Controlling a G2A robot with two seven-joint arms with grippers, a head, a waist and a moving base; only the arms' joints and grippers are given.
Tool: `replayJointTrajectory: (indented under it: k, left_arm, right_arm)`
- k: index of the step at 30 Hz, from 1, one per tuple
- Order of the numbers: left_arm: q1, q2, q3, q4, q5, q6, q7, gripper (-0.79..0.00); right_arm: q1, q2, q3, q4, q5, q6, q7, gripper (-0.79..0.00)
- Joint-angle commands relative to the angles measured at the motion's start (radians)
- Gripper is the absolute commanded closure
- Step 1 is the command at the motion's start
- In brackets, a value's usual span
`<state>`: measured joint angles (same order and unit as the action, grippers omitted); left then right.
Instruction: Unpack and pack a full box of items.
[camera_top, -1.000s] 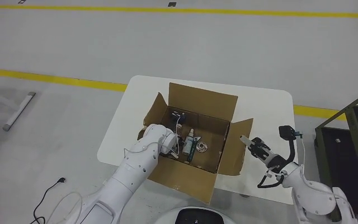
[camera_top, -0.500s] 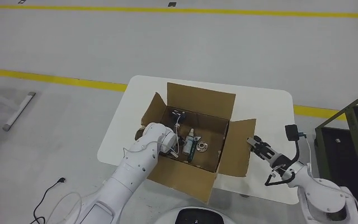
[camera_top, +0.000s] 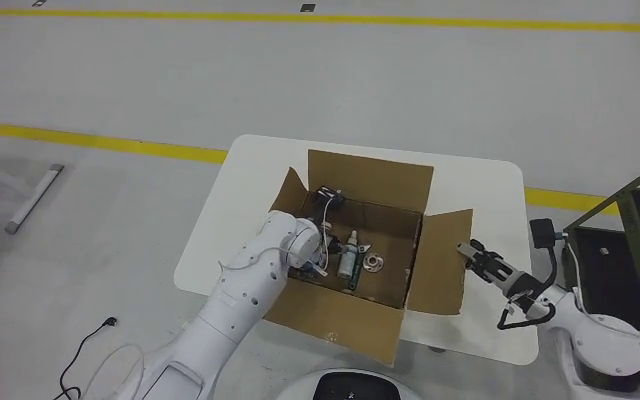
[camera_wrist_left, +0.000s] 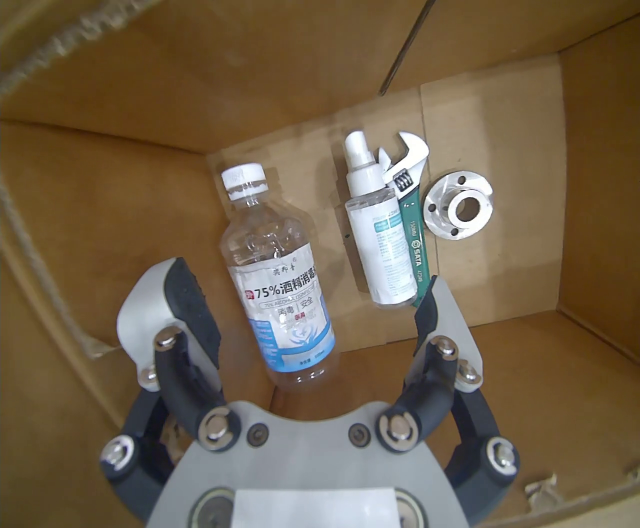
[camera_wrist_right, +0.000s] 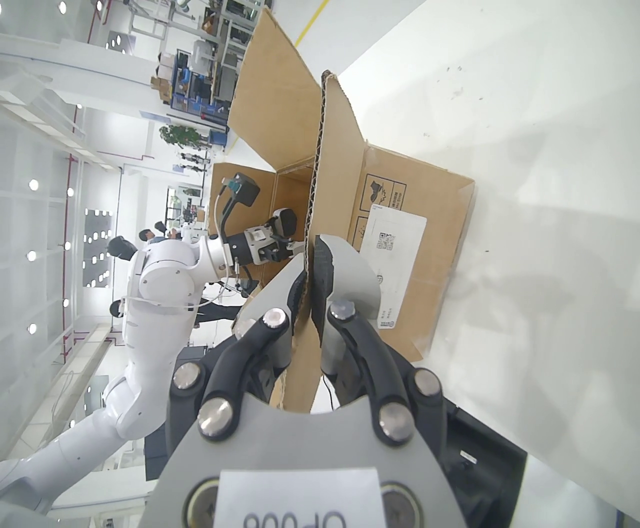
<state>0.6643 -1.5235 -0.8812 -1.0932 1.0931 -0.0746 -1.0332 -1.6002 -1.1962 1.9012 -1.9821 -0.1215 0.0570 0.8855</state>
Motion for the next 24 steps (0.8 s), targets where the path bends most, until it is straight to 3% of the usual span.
replayJointTrajectory:
  k: [1,6,7,8,9,16,24]
  left_arm:
    - [0.003,0.0,0.0,-0.015,-0.006,-0.015,-0.007,-0.785]
    - [0.002,-0.006,0.021,0.003,-0.005,-0.032,-0.011,-0.785]
    - [0.0,-0.008,0.025,0.011,-0.008,-0.033,-0.01,-0.785]
    - [-0.003,-0.01,0.03,0.021,-0.009,-0.036,-0.009,-0.785]
    - [-0.007,-0.012,0.034,0.03,-0.008,-0.036,-0.007,-0.785]
    - [-0.036,-0.029,0.064,0.098,-0.018,-0.04,0.012,-0.785]
    - [-0.073,-0.053,0.092,0.18,-0.034,-0.018,0.022,-0.785]
  right_arm:
    - [0.0,0.003,0.013,0.005,0.003,-0.005,0.002,0.0]
    - [-0.003,0.01,0.023,0.004,-0.027,-0.026,-0.023,0.0]
    - [-0.005,0.012,0.022,0.001,-0.047,-0.035,-0.032,-0.123]
    - [-0.007,0.013,0.019,-0.001,-0.059,-0.04,-0.039,-0.385]
    - [-0.007,0.013,0.016,-0.003,-0.067,-0.049,-0.052,-0.773]
    - [-0.024,0.014,0.004,-0.018,-0.094,-0.107,-0.148,-0.785]
    - [-0.052,0.016,0.033,-0.032,-0.075,-0.105,-0.22,-0.785]
